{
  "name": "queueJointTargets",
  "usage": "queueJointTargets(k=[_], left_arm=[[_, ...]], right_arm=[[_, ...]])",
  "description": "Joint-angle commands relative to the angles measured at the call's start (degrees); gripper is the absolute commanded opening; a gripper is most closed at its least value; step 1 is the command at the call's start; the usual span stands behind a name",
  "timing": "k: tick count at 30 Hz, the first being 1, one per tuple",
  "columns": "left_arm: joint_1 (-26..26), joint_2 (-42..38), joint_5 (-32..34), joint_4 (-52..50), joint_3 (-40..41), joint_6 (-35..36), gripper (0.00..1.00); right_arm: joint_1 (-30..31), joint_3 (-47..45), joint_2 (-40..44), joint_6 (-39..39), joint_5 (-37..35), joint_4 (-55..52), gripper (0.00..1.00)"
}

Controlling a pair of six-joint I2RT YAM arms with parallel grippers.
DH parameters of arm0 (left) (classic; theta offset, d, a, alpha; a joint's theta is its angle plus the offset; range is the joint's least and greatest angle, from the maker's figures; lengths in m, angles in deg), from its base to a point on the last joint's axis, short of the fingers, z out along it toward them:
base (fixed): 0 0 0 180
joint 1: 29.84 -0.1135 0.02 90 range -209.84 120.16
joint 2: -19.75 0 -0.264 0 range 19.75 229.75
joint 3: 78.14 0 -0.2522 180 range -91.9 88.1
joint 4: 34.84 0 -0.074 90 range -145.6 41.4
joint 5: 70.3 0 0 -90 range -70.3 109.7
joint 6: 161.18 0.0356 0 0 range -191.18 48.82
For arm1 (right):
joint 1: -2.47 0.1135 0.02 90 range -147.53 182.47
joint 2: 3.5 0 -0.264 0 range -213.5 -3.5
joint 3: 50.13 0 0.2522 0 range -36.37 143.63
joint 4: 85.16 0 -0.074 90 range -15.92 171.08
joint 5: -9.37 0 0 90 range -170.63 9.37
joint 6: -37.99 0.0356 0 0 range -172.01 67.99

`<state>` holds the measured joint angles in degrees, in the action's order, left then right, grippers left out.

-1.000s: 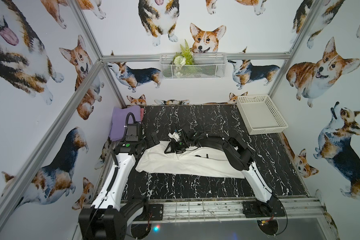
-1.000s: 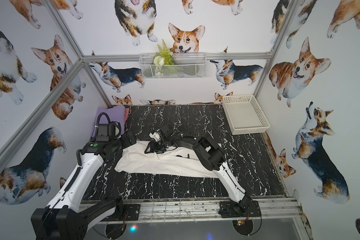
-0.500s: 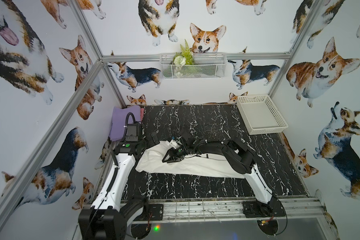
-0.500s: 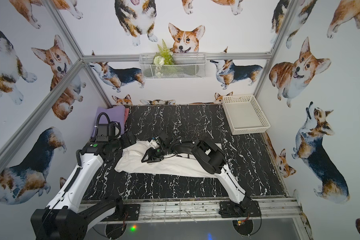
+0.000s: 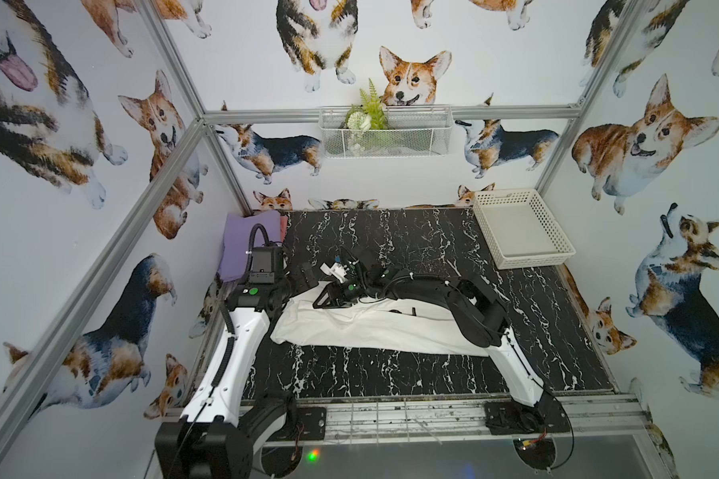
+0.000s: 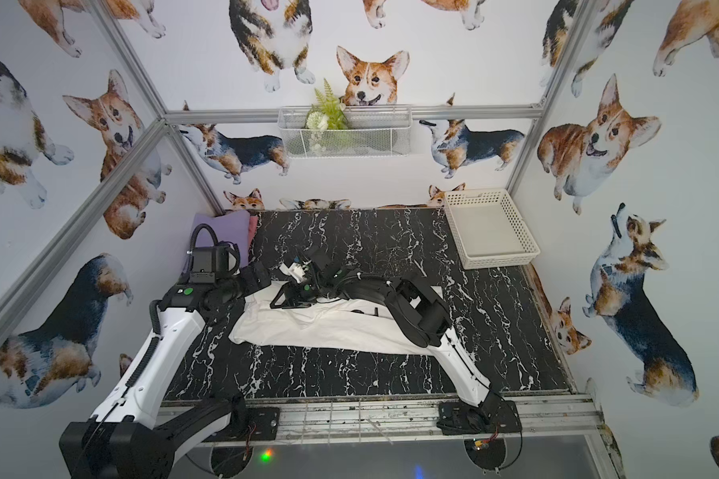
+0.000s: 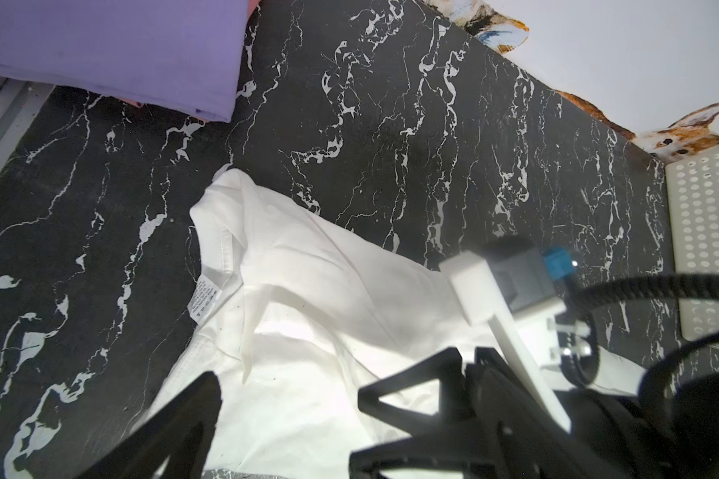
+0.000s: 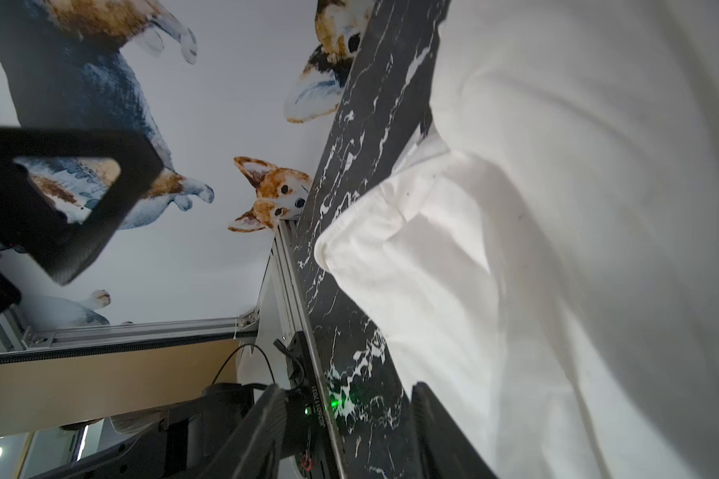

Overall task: Fold and stack t-shirts
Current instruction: Smooth out the T-shirt at the center of the board.

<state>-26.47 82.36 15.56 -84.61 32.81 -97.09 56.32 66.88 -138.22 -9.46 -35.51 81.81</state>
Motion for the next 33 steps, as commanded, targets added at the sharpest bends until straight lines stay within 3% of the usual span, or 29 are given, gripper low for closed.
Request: queueJointTargets(k=[1, 13, 33], left_arm=[[-0.04, -0.38, 0.00, -0.46, -0.91, 0.14, 1.00], [0.02, 1.00, -0.02, 0.32, -0.70, 0.16, 1.00], [-0.03, 0.85, -0.31, 1.37, 0.43, -0.61, 1.00]], right_arm=[[-1.06, 6.00, -4.62, -0.71, 0.01, -3.43, 0.52], [-2.18, 7.34, -9.05, 0.58, 1.88, -3.26, 0.52], [2.00, 2.45, -7.86, 5.54, 7.44, 3.70, 0.48]])
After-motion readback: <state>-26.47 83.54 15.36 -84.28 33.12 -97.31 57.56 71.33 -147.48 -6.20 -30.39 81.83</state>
